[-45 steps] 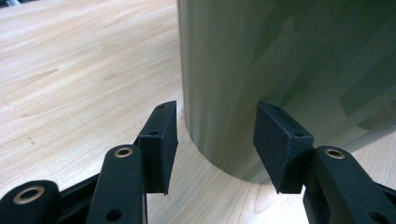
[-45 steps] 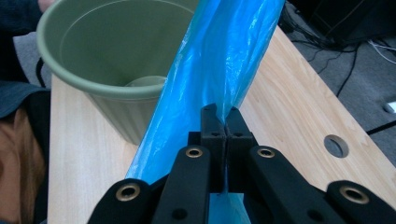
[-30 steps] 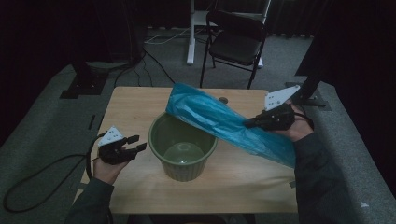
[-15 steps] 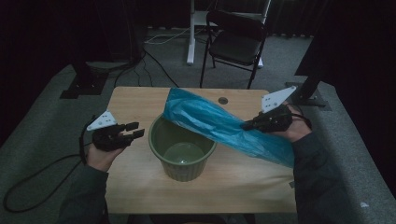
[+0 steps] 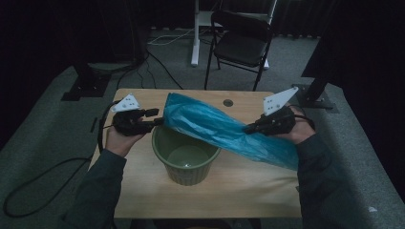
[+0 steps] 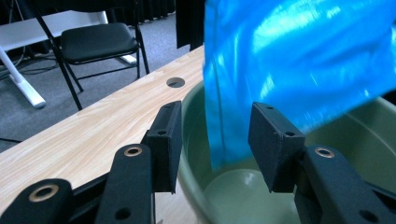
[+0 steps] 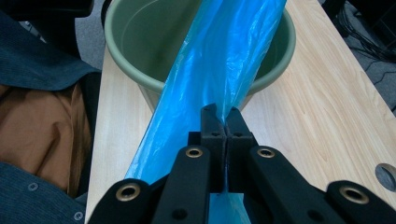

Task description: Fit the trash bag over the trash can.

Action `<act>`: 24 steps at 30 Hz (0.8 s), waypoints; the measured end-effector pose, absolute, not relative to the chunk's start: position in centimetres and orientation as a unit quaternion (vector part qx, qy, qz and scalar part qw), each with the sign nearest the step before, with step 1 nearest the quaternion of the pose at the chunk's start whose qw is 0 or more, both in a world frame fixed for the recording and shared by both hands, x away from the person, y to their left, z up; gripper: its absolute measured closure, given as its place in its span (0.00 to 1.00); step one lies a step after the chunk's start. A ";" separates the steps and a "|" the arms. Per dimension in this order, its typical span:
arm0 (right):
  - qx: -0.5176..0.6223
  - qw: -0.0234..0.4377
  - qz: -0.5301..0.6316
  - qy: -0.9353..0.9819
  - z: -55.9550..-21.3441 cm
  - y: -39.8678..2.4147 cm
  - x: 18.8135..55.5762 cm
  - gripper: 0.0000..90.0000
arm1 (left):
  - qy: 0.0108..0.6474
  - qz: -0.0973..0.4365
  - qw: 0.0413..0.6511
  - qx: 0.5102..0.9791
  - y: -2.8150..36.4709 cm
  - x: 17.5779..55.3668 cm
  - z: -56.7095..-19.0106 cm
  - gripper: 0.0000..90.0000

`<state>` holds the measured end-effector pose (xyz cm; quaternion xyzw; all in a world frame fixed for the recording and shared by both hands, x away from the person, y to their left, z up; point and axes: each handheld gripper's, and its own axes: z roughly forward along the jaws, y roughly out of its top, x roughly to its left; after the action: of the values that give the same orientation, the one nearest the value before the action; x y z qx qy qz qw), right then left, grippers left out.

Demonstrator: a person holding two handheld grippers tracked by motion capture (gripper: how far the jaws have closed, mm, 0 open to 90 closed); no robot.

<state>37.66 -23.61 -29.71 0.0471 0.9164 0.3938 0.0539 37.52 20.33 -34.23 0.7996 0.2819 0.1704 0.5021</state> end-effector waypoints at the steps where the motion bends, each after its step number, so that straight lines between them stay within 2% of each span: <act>1: 0.046 0.053 0.393 0.917 -29.7 -23.5 37.6 0.99 | 0.285 0.174 0.497 0.801 20.0 37.7 -34.2 0.61; 4: 0.041 0.050 0.391 0.918 -29.7 -23.4 37.6 0.99 | 0.284 0.182 0.498 0.799 19.4 38.1 -34.1 0.65; 5: 0.040 0.051 0.392 0.918 -29.6 -23.5 37.6 0.99 | 0.281 0.182 0.500 0.798 19.2 38.1 -34.1 0.71; 6: 0.041 0.051 0.394 0.917 -29.5 -23.6 37.5 0.99 | 0.279 0.188 0.494 0.802 18.7 38.0 -34.1 0.85; 10: 0.042 0.055 0.405 0.912 -29.1 -24.0 37.5 0.99 | 0.260 0.191 0.478 0.817 17.5 37.4 -34.3 0.95; 14: 0.041 0.057 0.412 0.909 -28.8 -24.2 37.4 0.99 | 0.243 0.192 0.462 0.831 16.5 37.0 -34.7 0.99; 18: 0.041 0.063 0.414 0.907 -28.7 -24.1 37.4 0.99 | 0.207 0.192 0.424 0.861 15.0 36.1 -35.5 1.00; 24: 0.052 0.074 0.418 0.904 -28.5 -23.7 37.7 0.99 | 0.200 0.183 0.408 0.872 15.0 35.5 -36.4 1.00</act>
<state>37.71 -23.73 -28.46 0.0524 0.9041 0.4177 0.0738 35.54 15.01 -36.40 0.8716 0.2002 0.1830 0.4083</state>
